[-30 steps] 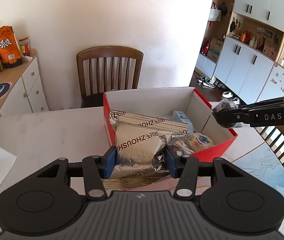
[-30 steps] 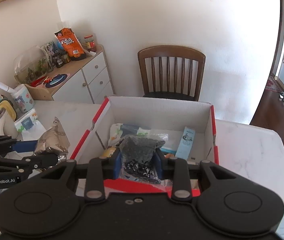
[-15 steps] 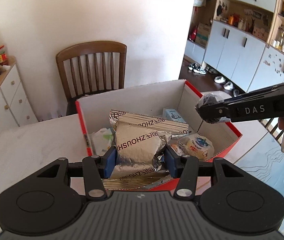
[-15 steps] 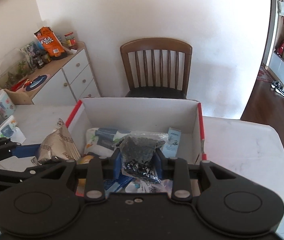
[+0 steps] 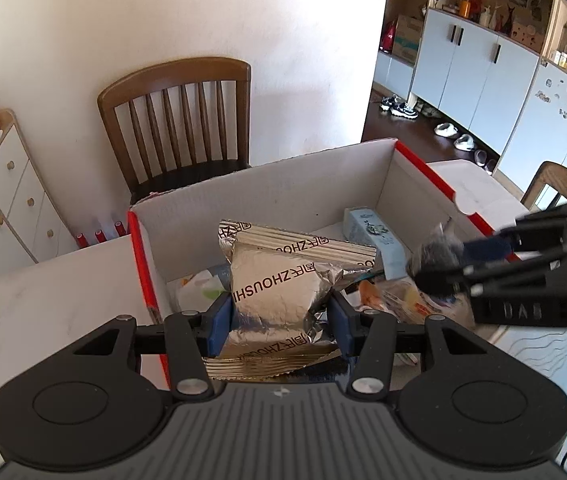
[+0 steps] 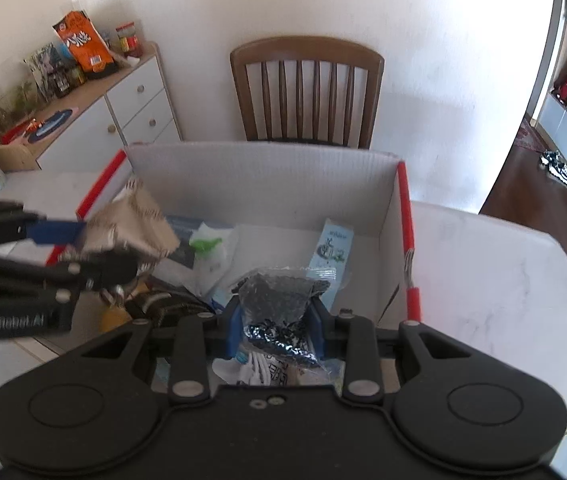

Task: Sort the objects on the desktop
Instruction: 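Lower the foil bag into the box with the left tool while the right tool releases its bag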

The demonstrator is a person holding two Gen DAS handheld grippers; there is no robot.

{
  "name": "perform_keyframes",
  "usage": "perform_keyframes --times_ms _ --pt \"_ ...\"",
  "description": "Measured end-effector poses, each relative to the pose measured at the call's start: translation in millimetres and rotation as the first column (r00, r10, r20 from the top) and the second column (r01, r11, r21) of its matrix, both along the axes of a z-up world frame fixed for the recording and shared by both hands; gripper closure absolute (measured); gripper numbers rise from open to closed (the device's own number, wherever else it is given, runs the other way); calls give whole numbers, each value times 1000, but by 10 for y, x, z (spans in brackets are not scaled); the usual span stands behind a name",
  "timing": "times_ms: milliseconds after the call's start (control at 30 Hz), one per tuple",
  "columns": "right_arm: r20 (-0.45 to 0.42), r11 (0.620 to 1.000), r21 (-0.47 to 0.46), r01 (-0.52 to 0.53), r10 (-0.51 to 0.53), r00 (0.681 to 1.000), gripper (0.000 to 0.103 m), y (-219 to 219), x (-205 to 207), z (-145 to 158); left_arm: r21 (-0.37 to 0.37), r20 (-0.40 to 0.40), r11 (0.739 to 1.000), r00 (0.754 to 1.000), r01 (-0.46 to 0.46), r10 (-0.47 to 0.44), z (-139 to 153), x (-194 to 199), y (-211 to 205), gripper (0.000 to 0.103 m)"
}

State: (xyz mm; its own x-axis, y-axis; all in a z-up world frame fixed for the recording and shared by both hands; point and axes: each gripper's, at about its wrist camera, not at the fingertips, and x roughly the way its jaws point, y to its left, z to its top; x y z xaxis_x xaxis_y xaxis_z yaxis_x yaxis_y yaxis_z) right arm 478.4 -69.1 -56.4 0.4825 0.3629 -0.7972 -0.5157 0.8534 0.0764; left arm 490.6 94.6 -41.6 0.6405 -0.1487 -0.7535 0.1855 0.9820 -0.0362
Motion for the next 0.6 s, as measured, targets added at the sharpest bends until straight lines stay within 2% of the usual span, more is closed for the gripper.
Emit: perform_keyframes --times_ms 233,600 --pt "-20 998 -29 -59 59 998 71 75 -74 -171 10 -18 1000 1000 18 -18 -119 174 -67 53" --pt "-35 995 -65 -73 71 997 71 180 -52 -323 13 -78 1000 997 17 -16 -386 320 -44 53"
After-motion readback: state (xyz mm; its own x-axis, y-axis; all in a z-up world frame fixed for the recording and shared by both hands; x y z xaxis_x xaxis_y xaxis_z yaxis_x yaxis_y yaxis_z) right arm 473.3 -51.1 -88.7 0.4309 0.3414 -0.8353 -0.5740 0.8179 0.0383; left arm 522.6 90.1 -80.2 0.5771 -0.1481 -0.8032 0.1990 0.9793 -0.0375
